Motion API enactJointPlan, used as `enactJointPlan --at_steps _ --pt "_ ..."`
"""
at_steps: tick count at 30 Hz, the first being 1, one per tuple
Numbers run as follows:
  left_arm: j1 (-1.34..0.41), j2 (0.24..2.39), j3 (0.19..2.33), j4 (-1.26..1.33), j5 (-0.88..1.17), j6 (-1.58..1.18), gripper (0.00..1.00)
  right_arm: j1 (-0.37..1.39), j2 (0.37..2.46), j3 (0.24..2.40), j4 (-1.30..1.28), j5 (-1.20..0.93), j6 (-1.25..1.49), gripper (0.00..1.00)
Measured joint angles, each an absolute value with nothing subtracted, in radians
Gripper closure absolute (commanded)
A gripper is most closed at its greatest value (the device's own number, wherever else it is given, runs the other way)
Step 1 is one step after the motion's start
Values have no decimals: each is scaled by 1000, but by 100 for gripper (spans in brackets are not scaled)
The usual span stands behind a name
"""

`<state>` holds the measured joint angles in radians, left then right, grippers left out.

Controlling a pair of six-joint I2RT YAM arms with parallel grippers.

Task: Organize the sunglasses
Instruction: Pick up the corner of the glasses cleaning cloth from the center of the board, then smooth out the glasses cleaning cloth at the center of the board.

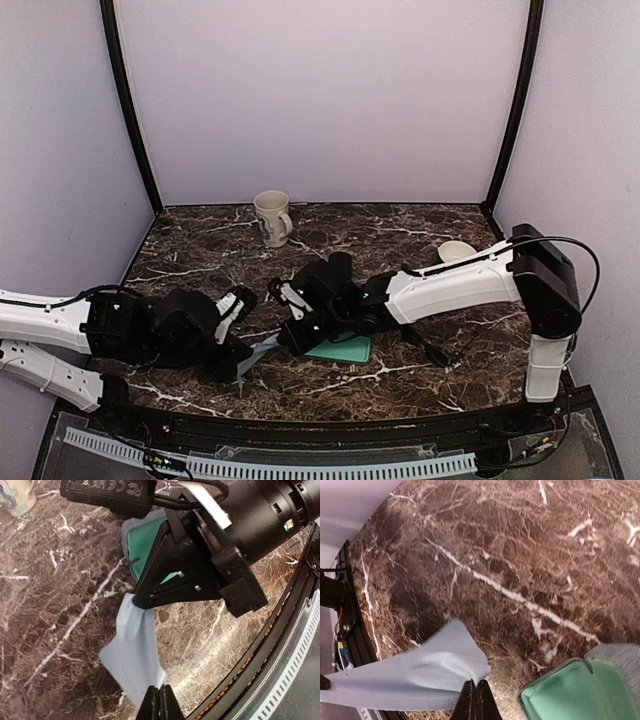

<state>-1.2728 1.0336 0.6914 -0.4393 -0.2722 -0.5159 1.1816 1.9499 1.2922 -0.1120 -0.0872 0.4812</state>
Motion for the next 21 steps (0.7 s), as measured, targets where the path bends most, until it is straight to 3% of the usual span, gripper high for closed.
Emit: enactJointPlan --at_steps 11,21 --pt "-1206 1049 831 -585 -288 -344 100 1145 1948 1431 -114 -163 484 100" --pt "-1304 1237 735 -427 -159 -369 100 1145 1841 1199 -129 -165 522 100"
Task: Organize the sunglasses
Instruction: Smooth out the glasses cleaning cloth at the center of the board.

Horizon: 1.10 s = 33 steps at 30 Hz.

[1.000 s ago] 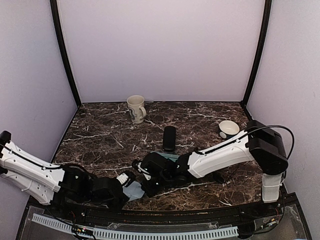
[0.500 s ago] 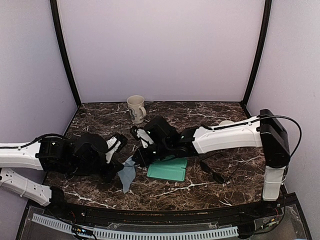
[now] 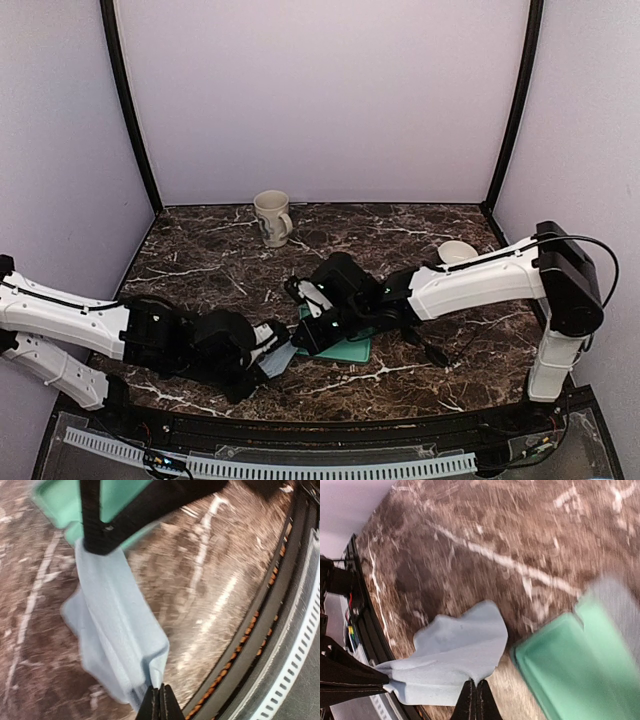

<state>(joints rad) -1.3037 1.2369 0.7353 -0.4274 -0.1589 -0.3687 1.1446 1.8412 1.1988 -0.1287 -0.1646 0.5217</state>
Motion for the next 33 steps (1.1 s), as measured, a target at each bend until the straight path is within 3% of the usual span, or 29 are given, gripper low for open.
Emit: enactJointPlan --at_steps 10,20,33 --pt "-1453 1538 770 -245 -116 -446 100 1188 1697 964 -163 -172 599 100" --pt "-1456 1538 764 -176 -89 -476 100 1191 1701 963 -199 -157 620 100" --pt "-1404 1379 556 -38 -79 -583 99 1183 1820 1111 -218 -186 609 92"
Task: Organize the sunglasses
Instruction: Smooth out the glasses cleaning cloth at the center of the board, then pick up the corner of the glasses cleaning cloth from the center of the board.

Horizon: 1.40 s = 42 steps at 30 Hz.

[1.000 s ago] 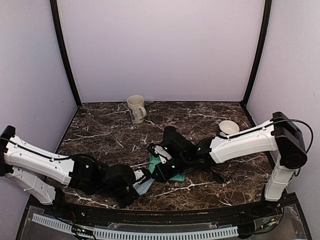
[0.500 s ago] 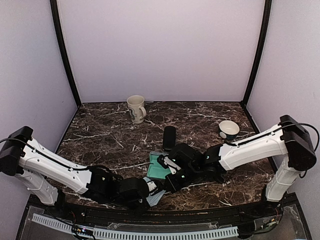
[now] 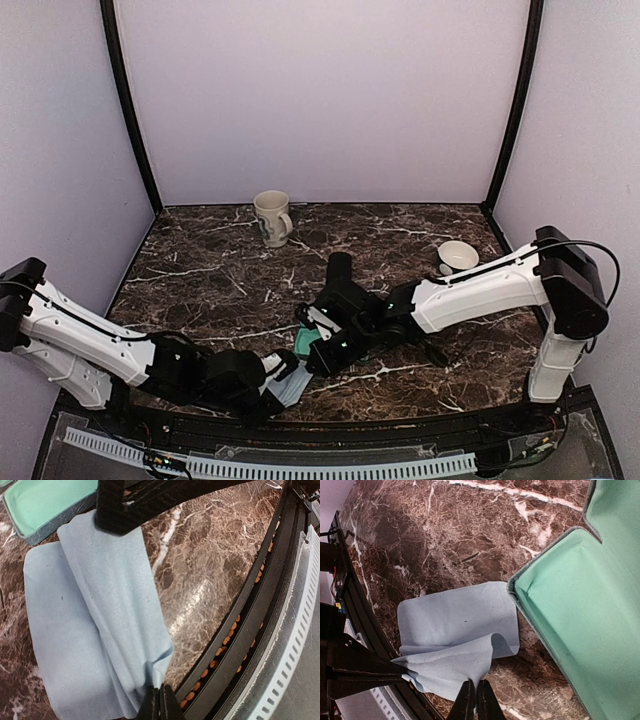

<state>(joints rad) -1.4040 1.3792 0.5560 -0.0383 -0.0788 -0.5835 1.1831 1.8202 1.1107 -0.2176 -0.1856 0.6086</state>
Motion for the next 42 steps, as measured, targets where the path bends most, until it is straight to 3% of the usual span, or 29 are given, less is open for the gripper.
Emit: enactJointPlan --at_steps 9,23,42 --pt "-1377 1304 463 17 -79 -652 94 1172 1869 1168 -228 -210 602 78" --pt "-1338 1245 409 53 -89 -697 92 1164 1880 1184 -227 -215 602 68" --pt "-1338 1250 424 72 -67 -665 100 1187 1885 1093 -203 -163 604 76"
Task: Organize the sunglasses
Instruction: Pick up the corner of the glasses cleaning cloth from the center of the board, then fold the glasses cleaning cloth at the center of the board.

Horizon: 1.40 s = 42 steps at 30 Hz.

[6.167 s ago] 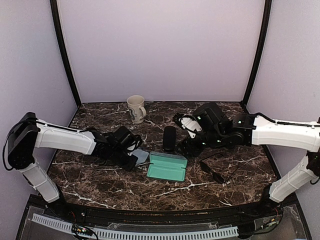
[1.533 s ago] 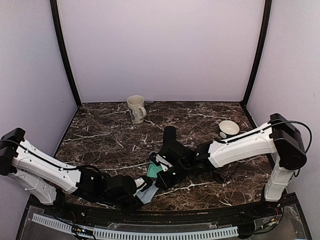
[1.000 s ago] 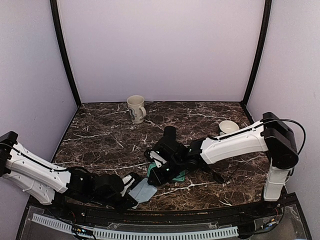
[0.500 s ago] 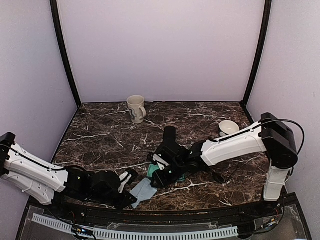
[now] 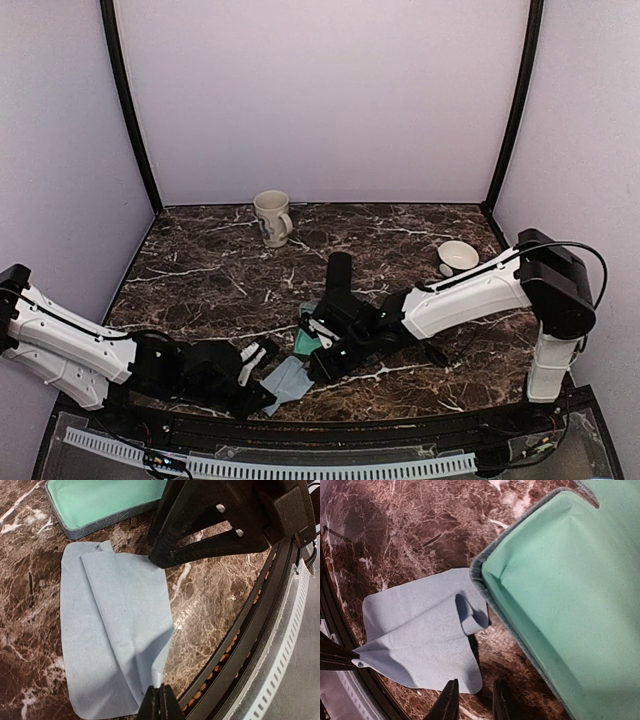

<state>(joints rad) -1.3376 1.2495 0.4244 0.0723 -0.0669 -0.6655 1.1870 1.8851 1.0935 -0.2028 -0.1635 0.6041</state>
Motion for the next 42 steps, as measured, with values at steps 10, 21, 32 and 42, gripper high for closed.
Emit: enactJointPlan --at_steps 10,21,32,42 --pt "-1338 1250 427 54 -68 -662 100 1239 1909 1125 -210 -96 604 83" --pt "-1338 1249 429 50 -70 -659 100 1263 1931 1163 -246 -29 603 100" --pt "-1338 1224 590 -91 -70 -534 100 1235 1749 1097 -231 -72 578 100" --pt "-1383 1278 779 -155 -49 -430 100 1212 1484 1009 -301 -101 587 100"
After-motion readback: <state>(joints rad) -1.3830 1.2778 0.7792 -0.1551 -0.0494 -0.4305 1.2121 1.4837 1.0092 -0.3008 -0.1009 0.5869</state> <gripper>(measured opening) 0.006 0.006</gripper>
